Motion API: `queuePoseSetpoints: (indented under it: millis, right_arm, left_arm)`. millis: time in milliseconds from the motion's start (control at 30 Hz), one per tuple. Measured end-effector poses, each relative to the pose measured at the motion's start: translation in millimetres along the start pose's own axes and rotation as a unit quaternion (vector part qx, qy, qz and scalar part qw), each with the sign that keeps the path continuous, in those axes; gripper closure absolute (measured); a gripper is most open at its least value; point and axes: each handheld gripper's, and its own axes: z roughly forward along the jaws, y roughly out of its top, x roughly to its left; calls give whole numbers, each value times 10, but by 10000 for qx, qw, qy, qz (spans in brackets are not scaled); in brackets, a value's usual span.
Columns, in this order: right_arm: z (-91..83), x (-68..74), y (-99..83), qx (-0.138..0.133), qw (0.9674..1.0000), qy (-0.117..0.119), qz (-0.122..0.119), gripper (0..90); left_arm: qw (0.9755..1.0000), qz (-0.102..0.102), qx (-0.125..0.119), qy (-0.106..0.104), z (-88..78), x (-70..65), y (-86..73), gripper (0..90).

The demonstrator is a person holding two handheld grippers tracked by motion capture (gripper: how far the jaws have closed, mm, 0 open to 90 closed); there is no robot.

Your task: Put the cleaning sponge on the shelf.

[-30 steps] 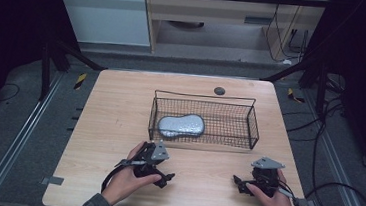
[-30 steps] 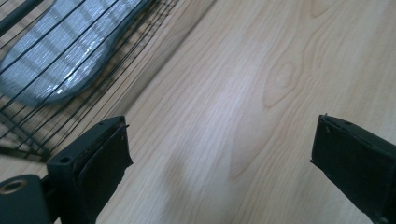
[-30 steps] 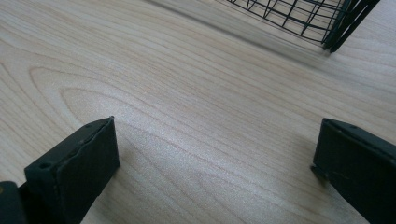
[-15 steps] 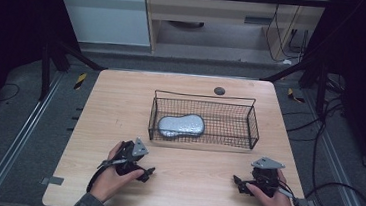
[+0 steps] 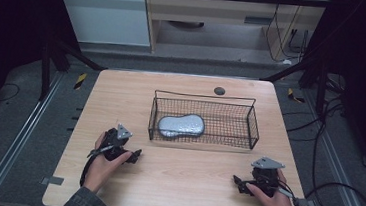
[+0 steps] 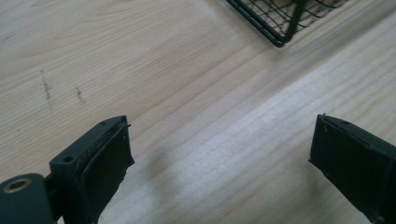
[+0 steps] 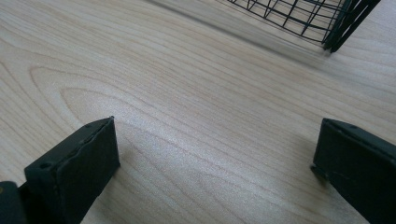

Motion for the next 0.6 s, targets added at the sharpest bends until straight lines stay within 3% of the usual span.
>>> queuePoseSetpoints:
  millis: [267,600]
  right_arm:
    - [1,-2,1,-2,10000,6,-12,3]
    - [0,-3,2,7,10000,9,-16,3]
  left_arm:
    - [9995,-291,47,129,91,202,-44,42]
    - [9984,-553,-57,-34,137,300,-91,8]
